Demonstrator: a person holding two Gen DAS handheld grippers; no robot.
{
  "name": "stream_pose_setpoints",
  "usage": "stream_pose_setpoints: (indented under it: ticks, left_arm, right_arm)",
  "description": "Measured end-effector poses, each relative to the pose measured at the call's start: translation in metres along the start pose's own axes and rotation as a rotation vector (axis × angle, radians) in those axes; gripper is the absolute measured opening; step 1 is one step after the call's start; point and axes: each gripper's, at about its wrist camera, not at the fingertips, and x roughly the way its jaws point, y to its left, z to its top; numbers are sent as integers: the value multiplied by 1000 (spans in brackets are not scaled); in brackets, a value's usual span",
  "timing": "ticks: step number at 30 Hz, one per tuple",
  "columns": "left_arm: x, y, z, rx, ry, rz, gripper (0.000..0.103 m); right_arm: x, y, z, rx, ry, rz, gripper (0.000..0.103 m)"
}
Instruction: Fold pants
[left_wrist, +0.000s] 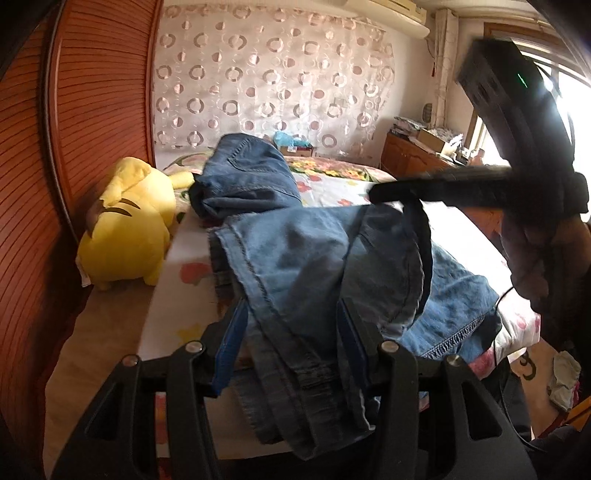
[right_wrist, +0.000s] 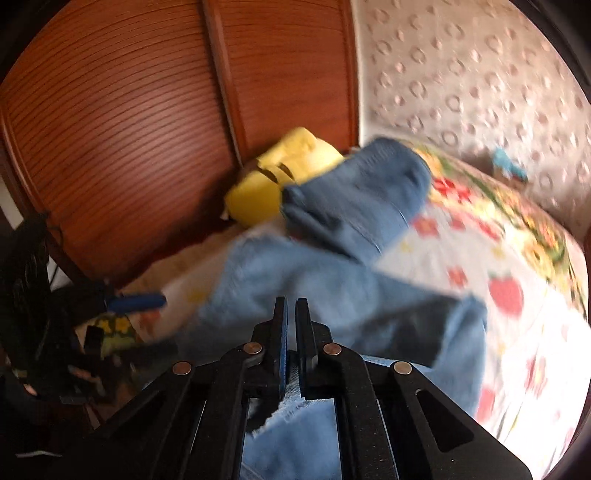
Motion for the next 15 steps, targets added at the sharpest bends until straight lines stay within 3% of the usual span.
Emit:
stream_pose_setpoints:
  ticks: [7, 15]
  left_arm:
    - [-11, 16, 2, -20, -24, 20, 49]
    - [-13, 27, -2, -37, -25, 27, 49]
  right_arm:
    - [31, 34, 49, -83, -16, -32, 1]
    - [54, 32, 75, -41, -44, -76, 1]
